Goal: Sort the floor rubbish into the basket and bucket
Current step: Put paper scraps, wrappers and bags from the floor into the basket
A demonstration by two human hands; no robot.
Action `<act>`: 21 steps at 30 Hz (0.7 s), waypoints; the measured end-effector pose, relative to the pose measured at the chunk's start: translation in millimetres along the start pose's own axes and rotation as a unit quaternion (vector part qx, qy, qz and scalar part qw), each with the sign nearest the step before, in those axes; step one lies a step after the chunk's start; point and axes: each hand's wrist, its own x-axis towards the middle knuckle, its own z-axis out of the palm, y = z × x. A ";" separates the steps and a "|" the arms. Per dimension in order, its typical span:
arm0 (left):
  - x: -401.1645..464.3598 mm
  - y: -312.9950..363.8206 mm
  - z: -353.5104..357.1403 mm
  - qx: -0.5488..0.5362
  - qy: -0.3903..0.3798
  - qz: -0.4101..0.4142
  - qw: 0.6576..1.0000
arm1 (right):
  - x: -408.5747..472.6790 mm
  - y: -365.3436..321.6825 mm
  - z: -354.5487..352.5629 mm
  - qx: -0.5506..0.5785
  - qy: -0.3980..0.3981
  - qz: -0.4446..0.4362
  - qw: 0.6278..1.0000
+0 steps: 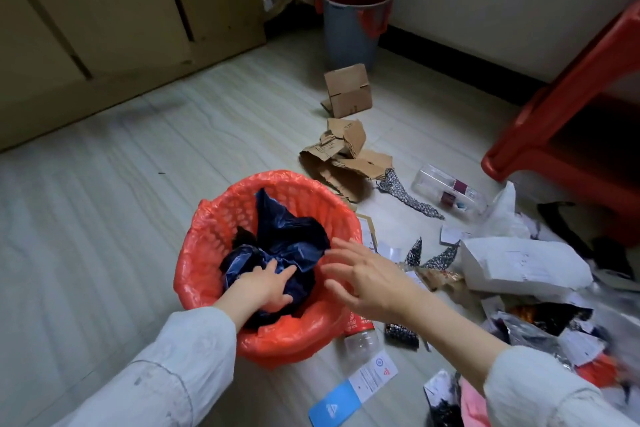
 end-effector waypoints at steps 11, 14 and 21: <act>74.2 -12.8 31.6 0.135 0.124 0.085 0.979 | 25.7 20.3 20.6 0.008 0.090 0.061 0.994; 92.3 -15.6 45.2 0.202 0.193 0.146 0.949 | 28.0 23.5 26.7 -0.005 0.093 0.052 0.994; 85.6 -11.3 28.6 0.133 0.011 0.136 0.982 | 30.1 25.2 32.6 -0.015 0.094 0.065 0.993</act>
